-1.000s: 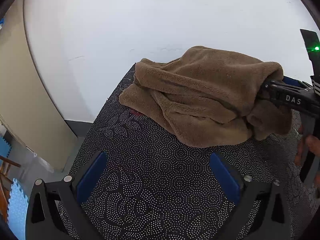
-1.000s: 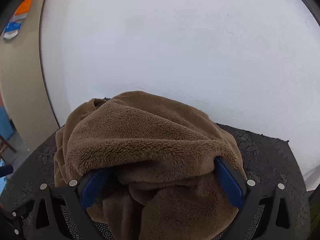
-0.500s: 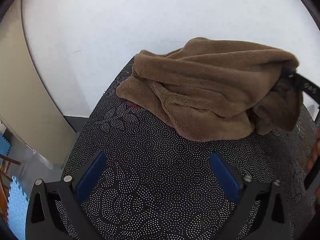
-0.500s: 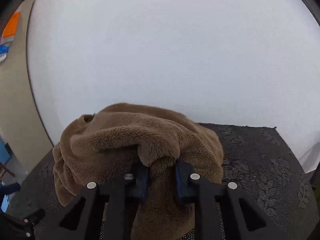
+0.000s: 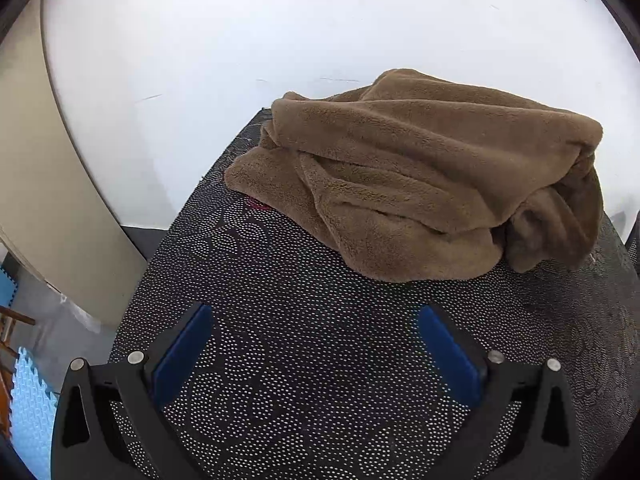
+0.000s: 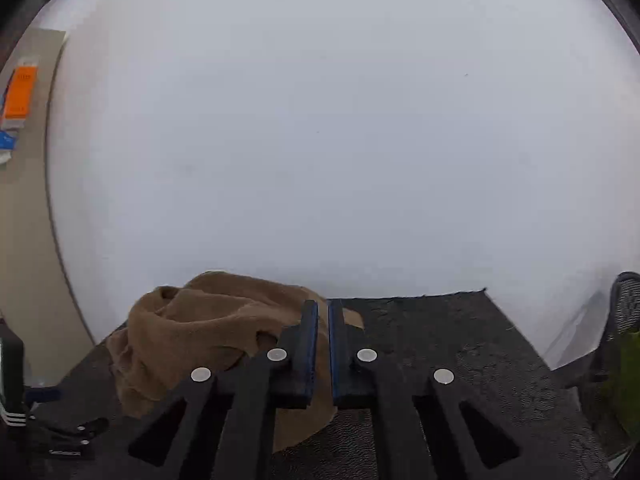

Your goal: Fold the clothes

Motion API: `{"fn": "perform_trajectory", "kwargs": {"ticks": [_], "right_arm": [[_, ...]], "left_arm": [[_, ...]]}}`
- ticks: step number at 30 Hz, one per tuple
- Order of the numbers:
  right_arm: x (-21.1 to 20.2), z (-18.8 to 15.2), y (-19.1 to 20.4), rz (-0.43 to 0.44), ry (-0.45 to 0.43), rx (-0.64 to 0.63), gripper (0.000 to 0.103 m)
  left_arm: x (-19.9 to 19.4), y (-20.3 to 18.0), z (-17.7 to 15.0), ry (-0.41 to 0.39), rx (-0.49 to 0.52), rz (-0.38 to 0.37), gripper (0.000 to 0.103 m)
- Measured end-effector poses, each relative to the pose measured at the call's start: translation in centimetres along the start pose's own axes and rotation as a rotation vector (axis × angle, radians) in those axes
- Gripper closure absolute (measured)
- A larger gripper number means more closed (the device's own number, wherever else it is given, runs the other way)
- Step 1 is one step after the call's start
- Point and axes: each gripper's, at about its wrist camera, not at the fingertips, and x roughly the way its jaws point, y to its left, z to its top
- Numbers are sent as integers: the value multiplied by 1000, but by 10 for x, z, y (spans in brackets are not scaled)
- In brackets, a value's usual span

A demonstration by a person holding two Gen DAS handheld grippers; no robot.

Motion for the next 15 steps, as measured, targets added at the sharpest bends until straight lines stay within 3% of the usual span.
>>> {"fn": "perform_trajectory", "kwargs": {"ticks": [1,3,8,15], "right_arm": [[3,-1,3,27,13,-3,53],[10,-2,9,82,38,-8,0],[28,-4,24,209,101,-24,0],[68,-13,21,154,215,-111,0]], "left_arm": [[-1,-1,0,-3,2,-1,0],[-3,-3,0,-11,8,-3,0],[-3,1,1,-11,0,0,0],[1,11,3,-2,-33,-5,0]]}}
